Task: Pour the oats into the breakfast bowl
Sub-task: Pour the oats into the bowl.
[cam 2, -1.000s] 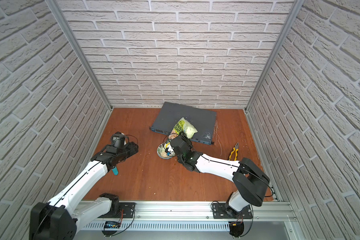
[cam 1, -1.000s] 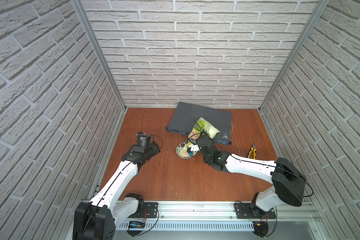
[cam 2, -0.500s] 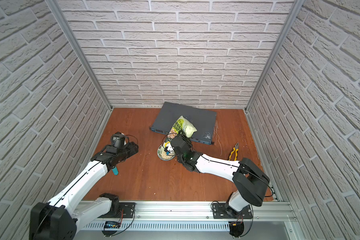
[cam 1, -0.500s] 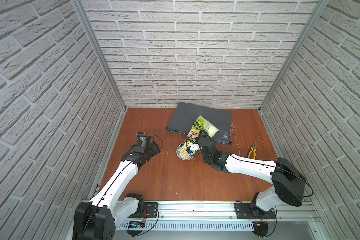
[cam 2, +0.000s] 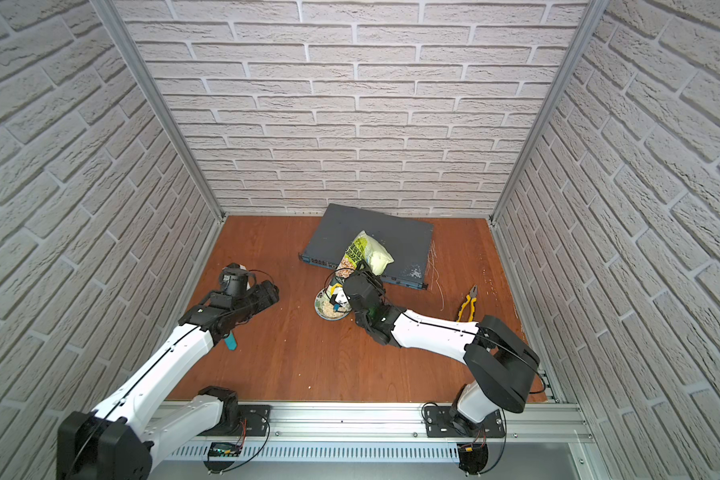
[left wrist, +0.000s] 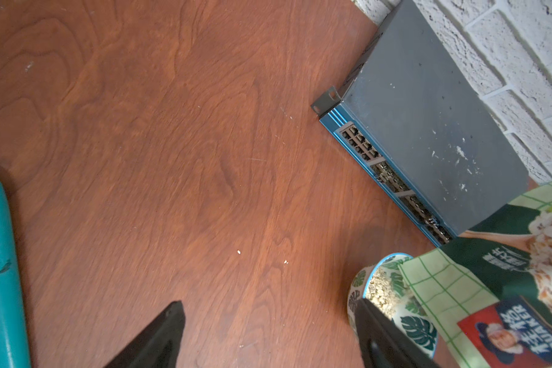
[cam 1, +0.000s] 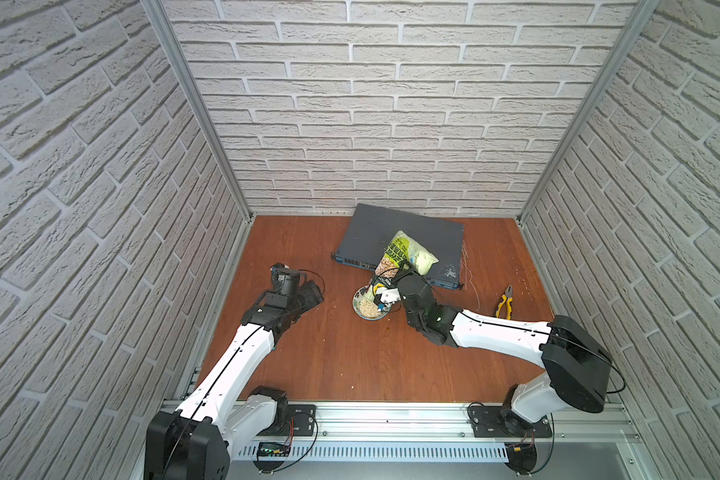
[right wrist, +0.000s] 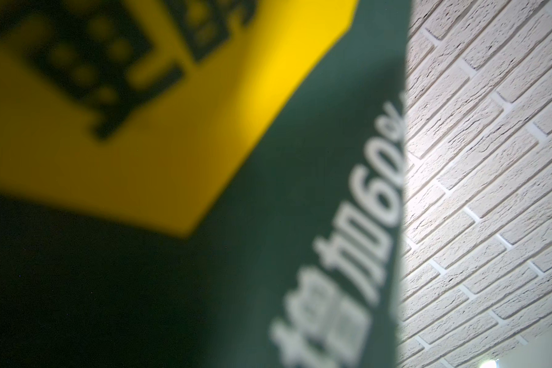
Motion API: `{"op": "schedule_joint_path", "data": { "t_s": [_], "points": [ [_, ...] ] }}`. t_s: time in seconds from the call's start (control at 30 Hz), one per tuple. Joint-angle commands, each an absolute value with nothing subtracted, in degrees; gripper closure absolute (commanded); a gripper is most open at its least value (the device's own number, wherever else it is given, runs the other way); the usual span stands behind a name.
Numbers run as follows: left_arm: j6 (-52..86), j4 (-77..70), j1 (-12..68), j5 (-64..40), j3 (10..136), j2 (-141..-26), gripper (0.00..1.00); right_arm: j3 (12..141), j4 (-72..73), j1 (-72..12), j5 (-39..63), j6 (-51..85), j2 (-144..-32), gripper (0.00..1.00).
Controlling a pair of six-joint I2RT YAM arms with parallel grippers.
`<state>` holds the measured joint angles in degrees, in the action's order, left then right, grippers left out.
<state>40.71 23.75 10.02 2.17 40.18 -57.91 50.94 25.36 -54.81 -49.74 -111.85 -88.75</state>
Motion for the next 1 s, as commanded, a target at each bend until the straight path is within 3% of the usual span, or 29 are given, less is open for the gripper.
{"op": "schedule_joint_path", "data": {
  "t_s": [0.0,0.13,0.97],
  "points": [
    [41.14,24.01,9.58,4.29,40.35,-56.85,0.08,51.54,36.94,-55.13,-52.22,-113.61,-84.58,0.96],
    [41.92,24.09,9.55,5.14,40.14,-56.84,0.02,51.4,37.62,-55.14,-52.23,-114.41,-84.38,0.97],
    [42.33,24.39,9.01,5.25,40.06,-57.48,0.02,49.9,43.5,-56.52,-50.99,-119.2,-86.46,0.96]
  ]
}}
